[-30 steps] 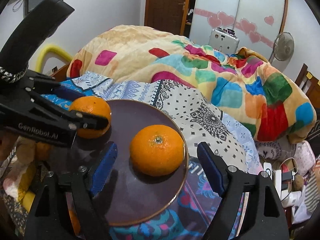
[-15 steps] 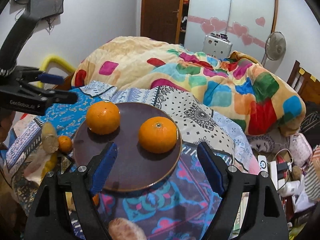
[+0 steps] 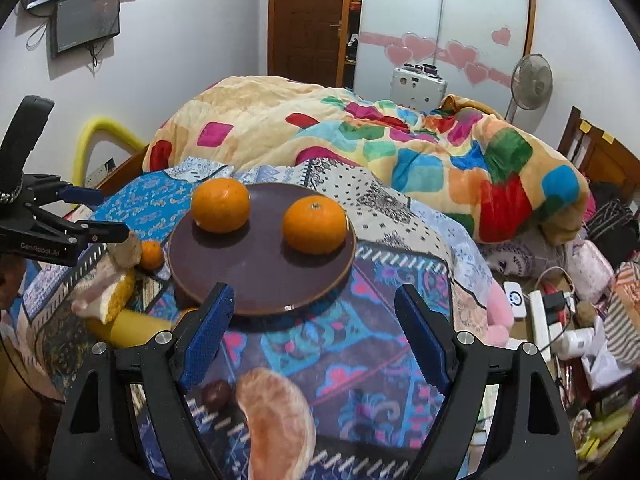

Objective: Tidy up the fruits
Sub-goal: 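Grasp a yellow cylinder with the left tool while the right tool grasps a pomelo segment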

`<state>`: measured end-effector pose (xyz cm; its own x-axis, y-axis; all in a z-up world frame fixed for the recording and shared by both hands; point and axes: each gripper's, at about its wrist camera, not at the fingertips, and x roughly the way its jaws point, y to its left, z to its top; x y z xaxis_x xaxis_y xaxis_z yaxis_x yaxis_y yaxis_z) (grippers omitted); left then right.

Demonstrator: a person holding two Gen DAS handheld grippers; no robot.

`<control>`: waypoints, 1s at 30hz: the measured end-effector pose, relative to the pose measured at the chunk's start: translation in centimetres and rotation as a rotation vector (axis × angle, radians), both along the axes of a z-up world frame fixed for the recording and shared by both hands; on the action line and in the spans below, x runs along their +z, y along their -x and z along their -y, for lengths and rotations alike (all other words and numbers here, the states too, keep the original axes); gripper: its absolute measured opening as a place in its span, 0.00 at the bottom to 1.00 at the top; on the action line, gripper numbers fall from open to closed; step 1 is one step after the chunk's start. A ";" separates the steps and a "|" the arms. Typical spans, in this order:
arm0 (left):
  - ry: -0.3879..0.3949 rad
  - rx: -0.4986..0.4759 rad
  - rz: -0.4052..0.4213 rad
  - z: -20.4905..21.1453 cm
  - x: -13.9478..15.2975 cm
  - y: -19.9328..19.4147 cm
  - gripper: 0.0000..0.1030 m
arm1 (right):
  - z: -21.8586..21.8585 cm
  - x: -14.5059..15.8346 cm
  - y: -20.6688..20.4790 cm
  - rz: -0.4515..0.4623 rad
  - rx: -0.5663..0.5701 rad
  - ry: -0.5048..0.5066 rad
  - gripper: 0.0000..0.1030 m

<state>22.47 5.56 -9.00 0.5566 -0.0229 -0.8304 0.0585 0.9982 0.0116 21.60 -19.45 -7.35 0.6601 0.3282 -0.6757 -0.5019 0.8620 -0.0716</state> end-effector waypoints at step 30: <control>-0.163 0.016 0.109 1.7 -0.2 5.2 0.43 | 3.7 -3.8 3.1 -0.101 -0.043 -0.050 0.80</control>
<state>17.26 3.88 -9.20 0.6427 0.1168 -0.7571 0.0320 0.9834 0.1788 18.47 -23.15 -11.11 0.6039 0.3362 -0.7227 -0.4672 0.8839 0.0208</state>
